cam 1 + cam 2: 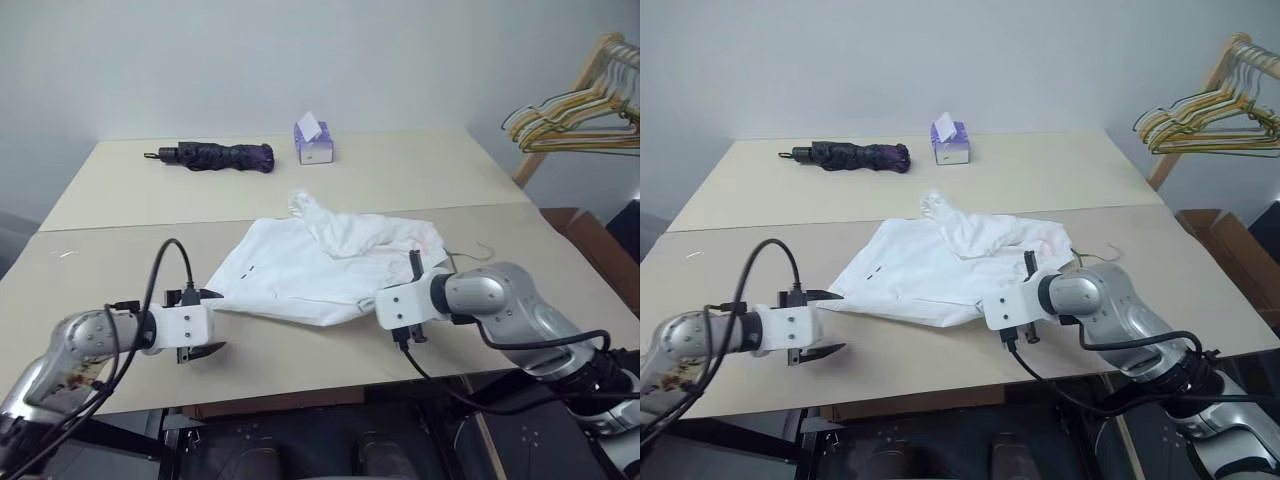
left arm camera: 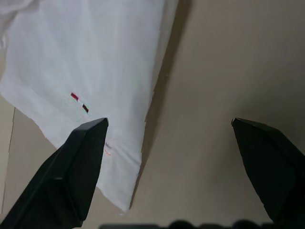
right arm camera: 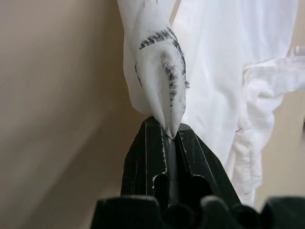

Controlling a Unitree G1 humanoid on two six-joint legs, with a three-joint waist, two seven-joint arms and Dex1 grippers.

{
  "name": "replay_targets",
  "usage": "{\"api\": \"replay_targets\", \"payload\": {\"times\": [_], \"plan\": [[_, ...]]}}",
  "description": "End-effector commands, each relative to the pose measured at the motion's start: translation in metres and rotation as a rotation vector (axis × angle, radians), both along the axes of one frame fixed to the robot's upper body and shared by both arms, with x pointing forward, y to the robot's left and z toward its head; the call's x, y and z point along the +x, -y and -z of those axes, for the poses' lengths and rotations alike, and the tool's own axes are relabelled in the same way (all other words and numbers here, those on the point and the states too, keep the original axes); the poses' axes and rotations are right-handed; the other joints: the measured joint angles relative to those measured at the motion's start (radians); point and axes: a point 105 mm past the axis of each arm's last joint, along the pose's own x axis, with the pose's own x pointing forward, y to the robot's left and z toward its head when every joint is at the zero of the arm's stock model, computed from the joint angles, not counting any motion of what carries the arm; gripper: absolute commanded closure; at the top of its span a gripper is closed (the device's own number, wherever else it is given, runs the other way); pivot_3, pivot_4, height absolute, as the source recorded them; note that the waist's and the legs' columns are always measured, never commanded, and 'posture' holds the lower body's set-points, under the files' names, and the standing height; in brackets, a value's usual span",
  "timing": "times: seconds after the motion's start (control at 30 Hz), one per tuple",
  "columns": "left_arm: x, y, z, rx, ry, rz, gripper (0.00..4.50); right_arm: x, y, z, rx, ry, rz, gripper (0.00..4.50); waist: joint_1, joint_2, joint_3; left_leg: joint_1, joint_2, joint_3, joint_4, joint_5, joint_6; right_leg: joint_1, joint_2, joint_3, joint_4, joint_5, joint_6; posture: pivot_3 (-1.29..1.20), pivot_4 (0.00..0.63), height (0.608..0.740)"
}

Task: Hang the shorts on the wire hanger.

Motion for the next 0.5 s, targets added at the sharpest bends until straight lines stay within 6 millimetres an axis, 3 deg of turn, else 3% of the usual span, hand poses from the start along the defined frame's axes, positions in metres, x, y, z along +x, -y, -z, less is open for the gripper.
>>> {"api": "replay_targets", "payload": {"times": [0.03, 0.27, 0.37, 0.5], "plan": [[0.016, 0.001, 0.007, 0.03, 0.061, -0.022, 0.0, -0.002, 0.001, -0.017, 0.049, 0.042, -0.029, 4.48, 0.001, 0.002, -0.002, 0.0, 0.0, 0.0, 0.0, 0.0, 0.0, 0.0, 0.0, 0.0, 0.0, 0.0, 0.0, -0.13, 0.025, 0.74], [0.056, -0.001, 0.024, 0.087, 0.157, -0.163, 0.0, -0.005, 0.012, -0.02, 0.05, 0.026, -0.021, 4.48, 0.006, 0.015, -0.014, 0.002, -0.001, 0.0, 0.002, 0.0, 0.0, 0.003, 0.0, 0.0, 0.001, 0.0, 0.001, -0.15, 0.029, 0.74], [0.064, 0.001, 0.025, 0.101, 0.161, -0.169, 0.55, -0.003, 0.012, -0.024, 0.059, 0.029, -0.014, 4.5, -0.001, 0.016, -0.017, 0.008, -0.001, 0.0, 0.002, 0.0, 0.0, 0.009, 0.0, 0.0, 0.001, -0.001, 0.004, -0.16, 0.029, 0.74], [0.067, 0.01, 0.021, 0.063, 0.165, -0.142, 1.87, -0.002, 0.011, -0.025, 0.066, 0.034, -0.011, 4.5, -0.017, 0.017, -0.018, 0.007, 0.0, 0.0, 0.002, 0.0, 0.0, 0.008, 0.001, 0.0, 0.001, -0.003, 0.007, -0.16, 0.032, 0.74]]}}
